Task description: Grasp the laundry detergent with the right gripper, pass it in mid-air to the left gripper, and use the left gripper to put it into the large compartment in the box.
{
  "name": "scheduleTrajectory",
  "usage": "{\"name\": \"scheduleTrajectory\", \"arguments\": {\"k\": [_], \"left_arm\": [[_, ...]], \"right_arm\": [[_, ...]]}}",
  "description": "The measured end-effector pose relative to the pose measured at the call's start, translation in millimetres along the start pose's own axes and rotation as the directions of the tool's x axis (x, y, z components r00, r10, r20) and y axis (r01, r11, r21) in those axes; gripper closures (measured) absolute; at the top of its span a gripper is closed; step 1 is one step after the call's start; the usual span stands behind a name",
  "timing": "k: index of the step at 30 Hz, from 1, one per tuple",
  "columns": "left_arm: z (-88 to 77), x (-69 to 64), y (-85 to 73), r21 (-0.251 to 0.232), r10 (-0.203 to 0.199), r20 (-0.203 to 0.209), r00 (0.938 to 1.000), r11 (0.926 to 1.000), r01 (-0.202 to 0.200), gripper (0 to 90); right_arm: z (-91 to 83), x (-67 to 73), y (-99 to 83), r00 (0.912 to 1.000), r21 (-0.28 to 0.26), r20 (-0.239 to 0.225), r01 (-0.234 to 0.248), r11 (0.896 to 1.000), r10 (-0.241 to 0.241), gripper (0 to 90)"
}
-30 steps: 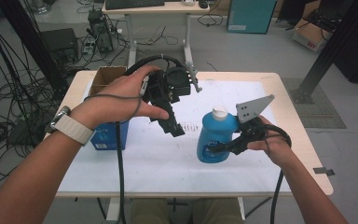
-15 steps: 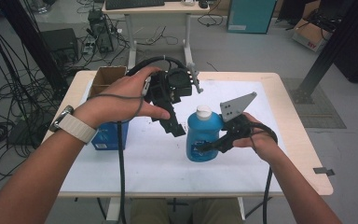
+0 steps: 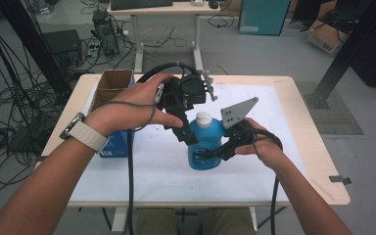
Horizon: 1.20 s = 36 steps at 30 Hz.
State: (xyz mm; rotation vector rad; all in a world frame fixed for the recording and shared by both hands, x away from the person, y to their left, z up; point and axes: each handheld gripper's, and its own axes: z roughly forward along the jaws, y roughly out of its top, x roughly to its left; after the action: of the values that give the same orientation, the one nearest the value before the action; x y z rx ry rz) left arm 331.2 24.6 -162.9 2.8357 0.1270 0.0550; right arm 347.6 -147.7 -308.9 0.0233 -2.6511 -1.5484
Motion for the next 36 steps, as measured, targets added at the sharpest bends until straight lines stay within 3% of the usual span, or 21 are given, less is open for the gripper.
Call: {"name": "scheduleTrajectory", "arguments": {"k": [13,17,36], "left_arm": [[9.4,1.8,6.4,0.010,0.012,0.007,0.9999,0.9999,-0.012,4.8],[11.8,2.2,5.4,0.003,-0.007,0.012,0.9999,1.0000,0.007,4.8],[13.0,3.8,5.7,0.003,0.000,0.003,1.0000,1.0000,0.000,5.1]], "right_arm": [[8.0,0.5,1.0,0.9999,0.016,-0.007,0.009,1.000,-0.009,42.5],[7.9,-0.2,1.1,0.9999,0.013,-0.007,0.009,1.000,-0.009,42.5],[9.4,0.3,-1.6,1.0000,0.016,-0.005,0.008,1.000,-0.008,42.6]]}}
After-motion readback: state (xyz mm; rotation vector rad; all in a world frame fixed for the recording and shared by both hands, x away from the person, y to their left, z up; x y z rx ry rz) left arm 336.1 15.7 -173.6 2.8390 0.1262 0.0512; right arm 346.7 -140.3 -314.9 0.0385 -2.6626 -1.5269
